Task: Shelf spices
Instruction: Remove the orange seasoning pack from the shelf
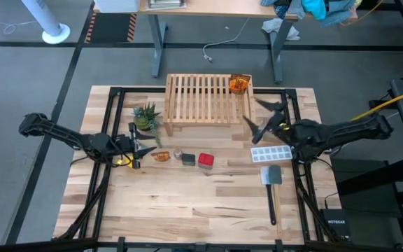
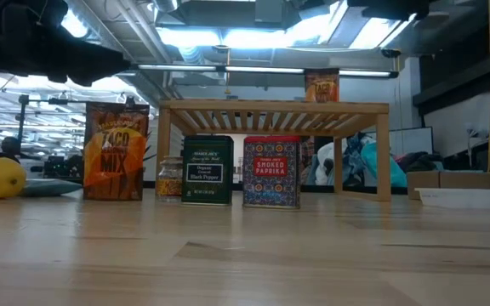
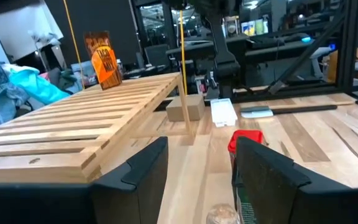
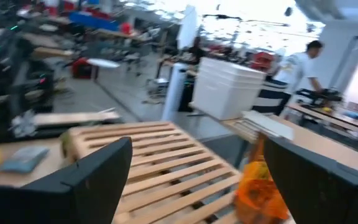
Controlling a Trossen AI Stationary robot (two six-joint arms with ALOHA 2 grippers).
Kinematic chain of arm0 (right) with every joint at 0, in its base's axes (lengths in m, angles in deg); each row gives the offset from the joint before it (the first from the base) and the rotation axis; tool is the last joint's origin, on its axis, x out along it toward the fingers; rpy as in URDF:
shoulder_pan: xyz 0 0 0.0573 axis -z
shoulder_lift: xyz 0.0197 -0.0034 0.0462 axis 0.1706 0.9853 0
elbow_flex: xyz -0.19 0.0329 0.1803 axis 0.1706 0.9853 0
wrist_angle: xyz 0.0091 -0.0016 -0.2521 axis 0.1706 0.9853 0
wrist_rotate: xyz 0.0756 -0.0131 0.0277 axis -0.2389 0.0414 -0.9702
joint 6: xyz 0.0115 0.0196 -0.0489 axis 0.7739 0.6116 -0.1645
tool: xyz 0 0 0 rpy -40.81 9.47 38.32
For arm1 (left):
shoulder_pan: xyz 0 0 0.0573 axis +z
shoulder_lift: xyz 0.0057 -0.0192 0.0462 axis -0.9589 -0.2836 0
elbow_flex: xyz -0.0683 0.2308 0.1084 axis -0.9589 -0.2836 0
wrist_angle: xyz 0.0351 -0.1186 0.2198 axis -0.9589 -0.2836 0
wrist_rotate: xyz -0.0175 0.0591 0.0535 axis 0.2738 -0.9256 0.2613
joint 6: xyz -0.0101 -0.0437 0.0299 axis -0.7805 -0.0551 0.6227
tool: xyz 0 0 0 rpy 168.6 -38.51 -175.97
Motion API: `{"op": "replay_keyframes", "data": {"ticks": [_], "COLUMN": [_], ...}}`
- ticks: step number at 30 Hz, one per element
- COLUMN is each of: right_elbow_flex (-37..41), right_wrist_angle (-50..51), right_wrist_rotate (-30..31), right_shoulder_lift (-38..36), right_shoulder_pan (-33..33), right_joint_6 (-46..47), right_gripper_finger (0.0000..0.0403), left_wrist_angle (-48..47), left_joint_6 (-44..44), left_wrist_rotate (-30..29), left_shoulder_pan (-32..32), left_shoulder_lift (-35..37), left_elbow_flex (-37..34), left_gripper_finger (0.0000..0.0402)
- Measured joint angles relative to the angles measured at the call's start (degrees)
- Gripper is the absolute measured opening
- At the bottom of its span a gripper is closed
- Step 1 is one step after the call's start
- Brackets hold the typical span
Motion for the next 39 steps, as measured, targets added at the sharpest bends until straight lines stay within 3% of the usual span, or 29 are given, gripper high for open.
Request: {"op": "replay_keyframes", "data": {"ticks": [11, 21, 31, 34, 39], "right_elbow_flex": [0.0, 0.0, 0.0, 0.0, 0.0], "right_wrist_angle": [0.0, 2.3, 6.8, 7.2, 7.3], "right_wrist_rotate": [10.8, 1.8, -0.3, -6.0, -24.6], "right_shoulder_lift": [-2.4, -2.1, -0.7, 0.4, 3.7], "right_shoulder_pan": [2.9, 19.7, 30.4, 32.8, 36.9], "right_joint_6": [-5.2, -0.9, 17.8, 19.1, 19.6], "right_gripper_finger": [0.0367, 0.0367, 0.0367, 0.0367, 0.0367], "left_wrist_angle": [-1.0, -0.9, -0.9, -0.9, -0.9], "left_joint_6": [0.0, -1.0, -1.0, -1.0, -0.9], "left_wrist_rotate": [0.0, 0.0, 0.0, 0.0, 0.0], "left_shoulder_pan": [0.0, 0.0, 0.0, 0.0, 0.0], "left_shoulder_lift": [0.0, 0.0, 0.0, 0.0, 0.0], "left_elbow_flex": [0.0, 0.0, 0.0, 0.0, 0.0], "left_gripper_finger": [0.0182, 0.0182, 0.0182, 0.0182, 0.0182]}}
